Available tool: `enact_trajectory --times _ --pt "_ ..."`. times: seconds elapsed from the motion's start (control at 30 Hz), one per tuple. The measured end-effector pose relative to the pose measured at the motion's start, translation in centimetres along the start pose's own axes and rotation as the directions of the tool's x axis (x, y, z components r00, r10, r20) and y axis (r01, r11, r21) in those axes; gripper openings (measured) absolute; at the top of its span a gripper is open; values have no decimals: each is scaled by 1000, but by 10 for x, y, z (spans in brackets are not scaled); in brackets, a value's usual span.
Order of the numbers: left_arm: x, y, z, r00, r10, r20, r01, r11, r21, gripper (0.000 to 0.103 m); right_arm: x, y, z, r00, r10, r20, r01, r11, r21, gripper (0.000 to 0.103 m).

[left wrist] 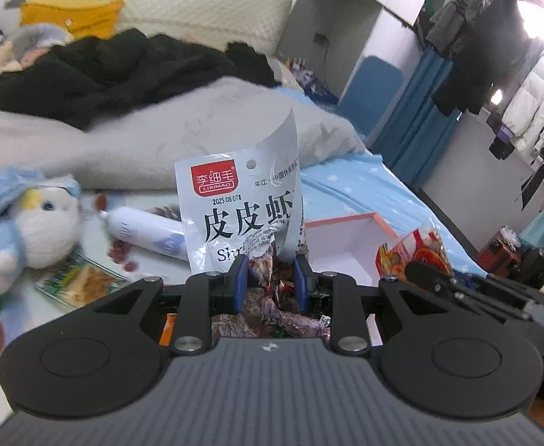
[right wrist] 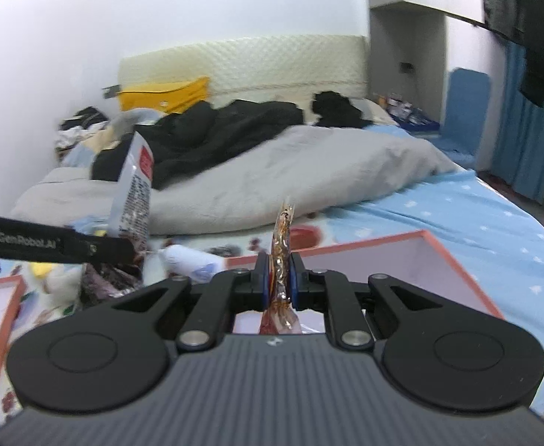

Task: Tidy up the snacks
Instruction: 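Carry the red packet and white shrimp bag over the pink box with both grippers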

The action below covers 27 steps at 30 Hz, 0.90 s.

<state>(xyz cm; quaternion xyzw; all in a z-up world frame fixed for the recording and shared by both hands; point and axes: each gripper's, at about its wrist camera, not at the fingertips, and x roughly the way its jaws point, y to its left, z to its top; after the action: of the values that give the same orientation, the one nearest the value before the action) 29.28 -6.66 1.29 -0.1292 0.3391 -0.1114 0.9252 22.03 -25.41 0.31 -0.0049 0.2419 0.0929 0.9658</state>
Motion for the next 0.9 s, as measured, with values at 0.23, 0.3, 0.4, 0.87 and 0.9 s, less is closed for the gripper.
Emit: enact_trajectory --times 0.23,0.3,0.4,0.87,0.9 --pt "69 -35 1 992 5 -130 4 997 72 30 44 -46 -25 985 -82 -152 87 996 28 14" --pt "85 -41 -4 986 17 -165 -1 995 96 30 55 -54 -34 978 -83 -194 91 995 35 14" --pt "107 -47 -10 978 52 -203 -23 989 143 30 73 -62 -47 964 -90 -249 97 995 17 14" --pt "123 -30 -11 969 75 -235 -50 992 113 62 77 -67 -63 963 -54 -263 73 995 61 56" --pt "119 -27 -9 971 68 -227 -45 994 104 62 74 -66 -60 965 -56 -256 73 996 57 56"
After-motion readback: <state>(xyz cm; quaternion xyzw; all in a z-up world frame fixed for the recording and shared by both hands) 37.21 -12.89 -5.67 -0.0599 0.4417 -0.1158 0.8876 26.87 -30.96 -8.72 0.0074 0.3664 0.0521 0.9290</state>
